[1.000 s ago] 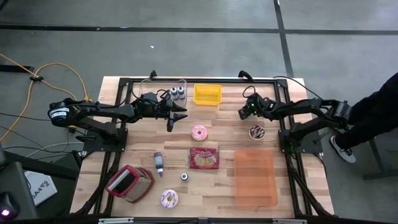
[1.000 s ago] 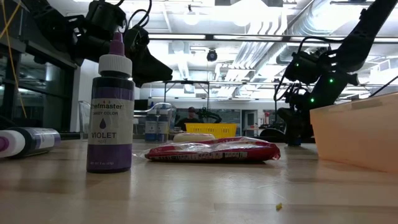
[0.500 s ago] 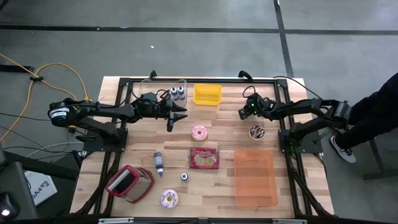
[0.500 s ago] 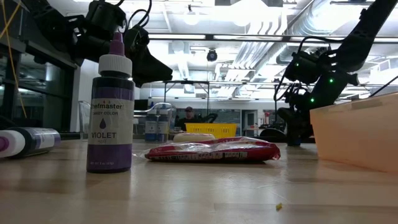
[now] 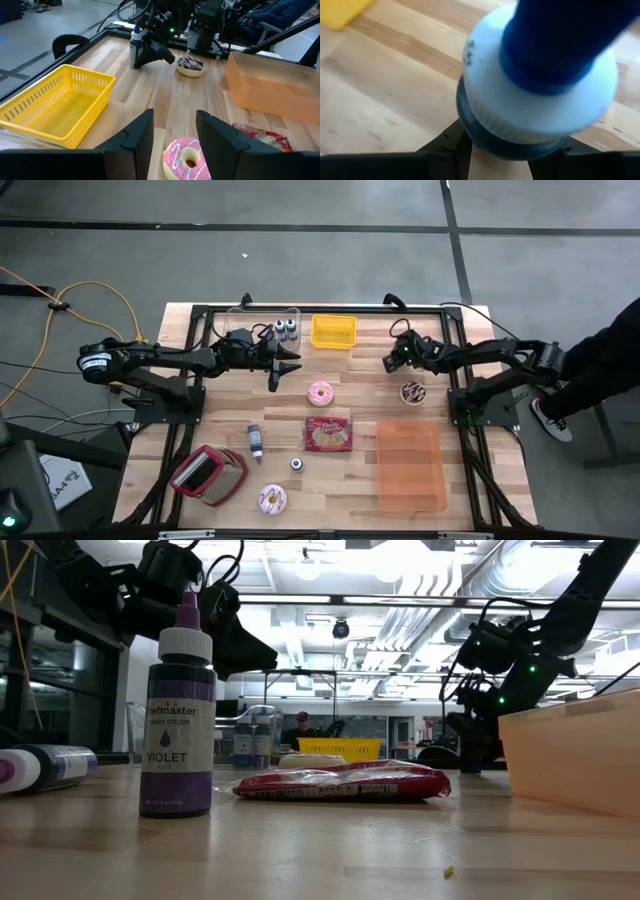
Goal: Pick & Place Food Item
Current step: Put the blue food coloring bottle into the transparent bin
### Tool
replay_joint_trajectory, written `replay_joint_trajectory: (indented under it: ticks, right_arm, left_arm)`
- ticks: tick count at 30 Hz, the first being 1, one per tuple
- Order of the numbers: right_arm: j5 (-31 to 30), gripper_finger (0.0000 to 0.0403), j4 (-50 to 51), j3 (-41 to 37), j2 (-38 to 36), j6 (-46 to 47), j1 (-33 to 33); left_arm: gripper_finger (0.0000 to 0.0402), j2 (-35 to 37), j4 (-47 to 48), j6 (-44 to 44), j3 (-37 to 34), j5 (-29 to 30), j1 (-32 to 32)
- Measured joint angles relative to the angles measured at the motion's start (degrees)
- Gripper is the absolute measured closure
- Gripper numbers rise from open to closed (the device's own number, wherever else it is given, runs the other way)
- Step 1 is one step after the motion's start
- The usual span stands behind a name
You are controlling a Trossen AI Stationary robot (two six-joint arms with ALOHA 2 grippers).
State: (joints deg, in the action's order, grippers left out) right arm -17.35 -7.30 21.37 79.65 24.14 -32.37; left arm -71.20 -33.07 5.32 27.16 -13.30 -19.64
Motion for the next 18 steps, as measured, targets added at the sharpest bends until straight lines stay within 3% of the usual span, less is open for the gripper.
replay_joint_trajectory:
  ticks: [7, 13, 18]
  right_arm:
    - [2.5, 0.0265, -0.2, 0.0, -4.4, 0.0, 3.5]
    - [10.7, 0.0266, -1.1, 0.0, -10.8, 1.0, 7.6]
    - [18.1, 0.0266, -3.2, 0.1, -13.8, 3.1, 11.7]
  left_arm:
    - [0.0259, 0.0, 0.0, 0.0, 0.0, 0.0, 0.0]
    - [0.0259, 0.0, -0.1, 0.1, 0.0, -0.3, 0.0]
    - [0.0259, 0.0, -0.6, 2.4, 0.3, -7.0, 0.0]
